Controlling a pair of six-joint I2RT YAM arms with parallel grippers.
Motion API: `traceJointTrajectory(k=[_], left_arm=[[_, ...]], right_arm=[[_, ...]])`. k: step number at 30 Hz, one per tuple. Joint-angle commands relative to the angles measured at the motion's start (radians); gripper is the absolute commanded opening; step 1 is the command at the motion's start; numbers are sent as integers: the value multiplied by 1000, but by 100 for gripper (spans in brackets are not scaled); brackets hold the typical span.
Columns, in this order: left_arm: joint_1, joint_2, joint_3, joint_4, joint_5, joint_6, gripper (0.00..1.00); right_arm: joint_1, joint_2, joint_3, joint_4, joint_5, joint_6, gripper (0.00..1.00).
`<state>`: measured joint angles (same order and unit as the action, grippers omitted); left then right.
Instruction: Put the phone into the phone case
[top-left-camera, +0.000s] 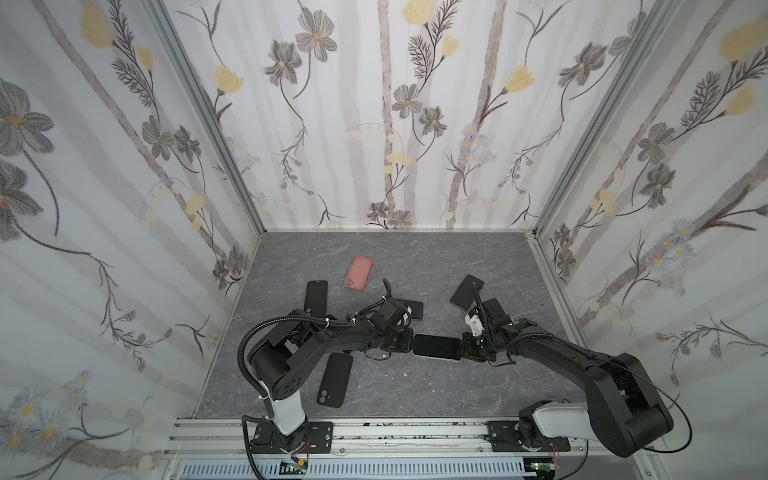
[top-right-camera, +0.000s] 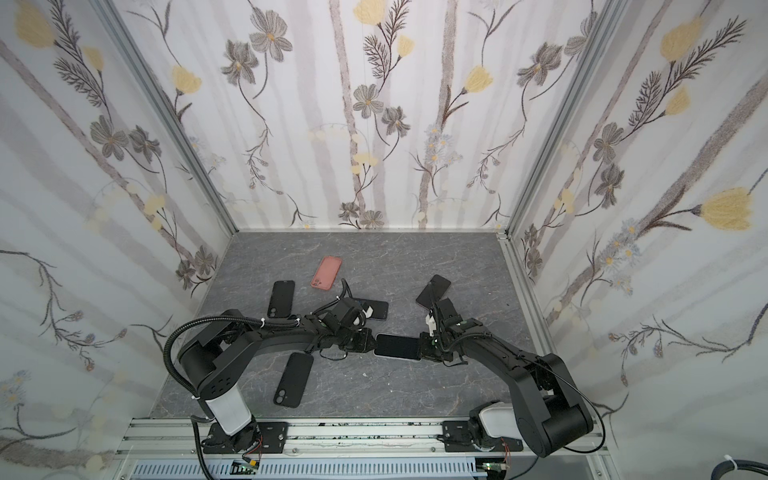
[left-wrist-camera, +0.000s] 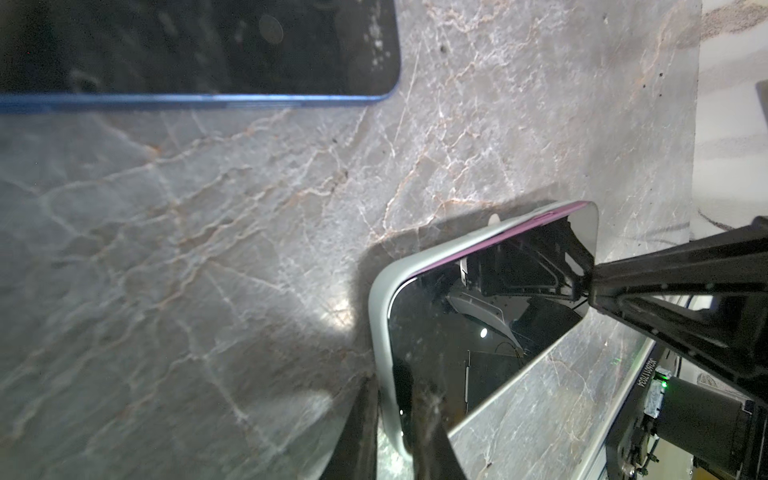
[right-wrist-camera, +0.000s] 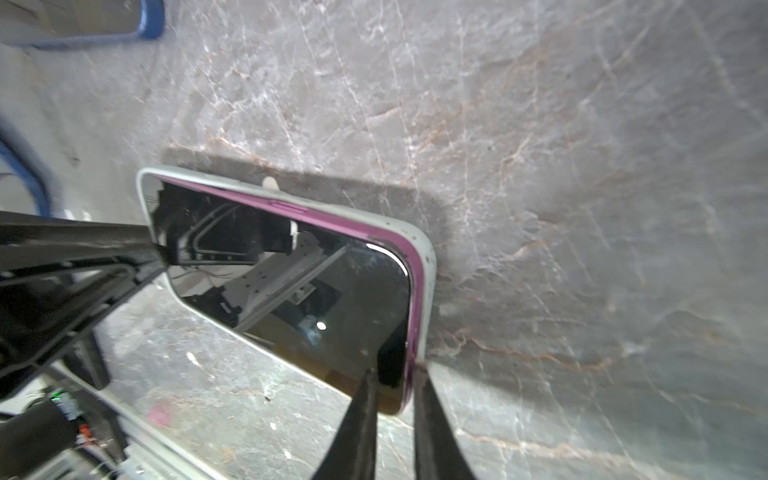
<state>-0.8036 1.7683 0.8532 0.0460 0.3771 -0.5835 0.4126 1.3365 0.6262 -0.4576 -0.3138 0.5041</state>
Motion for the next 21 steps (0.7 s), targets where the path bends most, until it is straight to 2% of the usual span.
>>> traceJointTrajectory(k=[1, 5, 8, 15, 21], left_arm=[[0, -7, 0, -51, -38, 7, 16], [0, -3, 10, -60, -37, 10, 16], [0, 1, 29, -75, -35, 16, 16], [0, -1, 72, -93, -52, 26, 17], [0, 2, 82, -103, -55, 31, 17]], right_arm=[[13, 2, 36, -67, 65, -8, 28], [23, 6, 63, -78, 83, -8, 35], [27, 7, 80, -87, 101, -8, 44], [29, 4, 119, -106, 134, -17, 57], [29, -11, 166, -121, 141, -25, 59]])
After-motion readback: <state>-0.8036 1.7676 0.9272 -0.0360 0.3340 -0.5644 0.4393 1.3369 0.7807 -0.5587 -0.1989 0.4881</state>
